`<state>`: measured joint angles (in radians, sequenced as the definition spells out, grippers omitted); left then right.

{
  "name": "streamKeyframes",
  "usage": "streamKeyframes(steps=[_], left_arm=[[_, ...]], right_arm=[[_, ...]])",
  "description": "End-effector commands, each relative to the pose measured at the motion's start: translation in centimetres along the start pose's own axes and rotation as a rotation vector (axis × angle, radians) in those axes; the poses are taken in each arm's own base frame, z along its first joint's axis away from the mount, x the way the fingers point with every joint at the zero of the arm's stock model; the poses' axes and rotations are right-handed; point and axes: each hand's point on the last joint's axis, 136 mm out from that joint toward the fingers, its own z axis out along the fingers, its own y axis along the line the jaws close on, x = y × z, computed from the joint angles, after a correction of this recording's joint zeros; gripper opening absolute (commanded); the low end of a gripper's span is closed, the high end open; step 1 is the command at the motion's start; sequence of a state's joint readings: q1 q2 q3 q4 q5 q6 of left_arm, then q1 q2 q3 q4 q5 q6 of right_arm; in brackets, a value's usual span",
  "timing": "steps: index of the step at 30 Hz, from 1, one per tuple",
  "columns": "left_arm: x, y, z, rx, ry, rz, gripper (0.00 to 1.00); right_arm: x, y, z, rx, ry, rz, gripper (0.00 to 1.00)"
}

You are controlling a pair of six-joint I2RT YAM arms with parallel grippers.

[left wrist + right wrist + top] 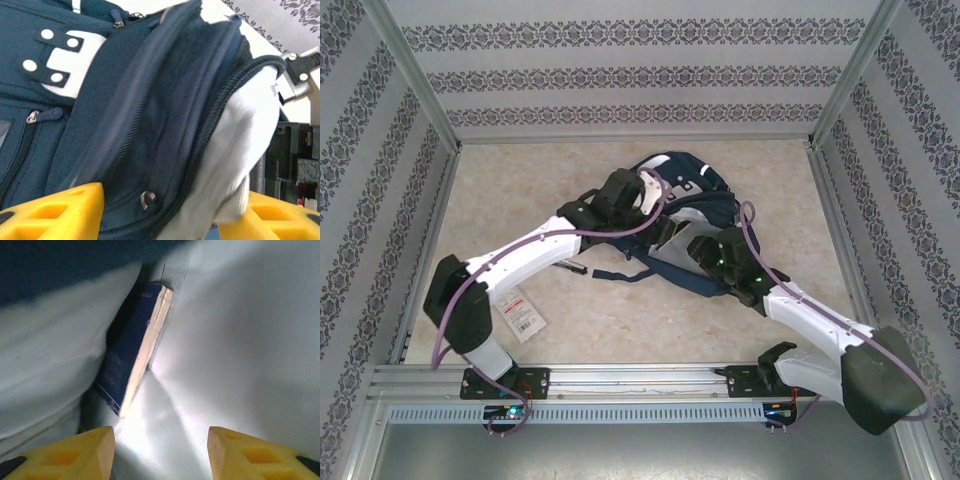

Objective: Pack the student bag

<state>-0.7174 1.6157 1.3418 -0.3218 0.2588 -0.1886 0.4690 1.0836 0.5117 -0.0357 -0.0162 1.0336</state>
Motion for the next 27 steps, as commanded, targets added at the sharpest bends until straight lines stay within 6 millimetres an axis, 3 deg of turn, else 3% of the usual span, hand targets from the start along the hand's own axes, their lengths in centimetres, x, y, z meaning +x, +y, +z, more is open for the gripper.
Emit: streamKeyframes(steps=[1,4,6,10,15,17,21,23,27], left_arm=[[0.5,1.2,-1.7,-0.009,-0.032,-0.085,0.61],[2.2,1.3,-0.9,0.011,-0.004,-0.095,0.61],[2.9,1.1,0.1,0.039,0.032,-0.105,0.61],[3.0,-0.8,0.4,0.142,0.100,-0.160,0.69],[3.5,-2.3,-3.8,0.271,0.143,-0.294,0.73],[4.7,-0.7,-5.7,0.247,0.169,-0.401,0.73],[7.9,6.1,-7.9,0.030,0.128,-0.626,0.70],[8.8,8.3,-7.4,-0.040,0.117,-0.688,0.72],[9.5,10.4,-4.4,-0.083,0.183,-0.775,0.77]], right_arm=[[1.7,-0.2,-1.9,0.010,0.123,-0.268,0.51],[3.2,4.0,-3.1,-0.217,0.216,-0.448,0.47],[3.6,5.3,-3.9,-0.267,0.258,-0.530,0.44],[2.6,4.5,-4.9,-0.175,0.252,-0.649,0.43],[2.1,2.5,-7.2,-0.076,0.254,-0.588,0.43],[2.5,1.6,-7.9,-0.033,0.291,-0.547,0.44],[3.7,1.0,-8.4,0.003,0.362,-0.499,0.47],[3.8,1.3,-8.3,0.012,0.358,-0.508,0.47],[4.4,2.3,-7.1,0.037,0.348,-0.561,0.50]])
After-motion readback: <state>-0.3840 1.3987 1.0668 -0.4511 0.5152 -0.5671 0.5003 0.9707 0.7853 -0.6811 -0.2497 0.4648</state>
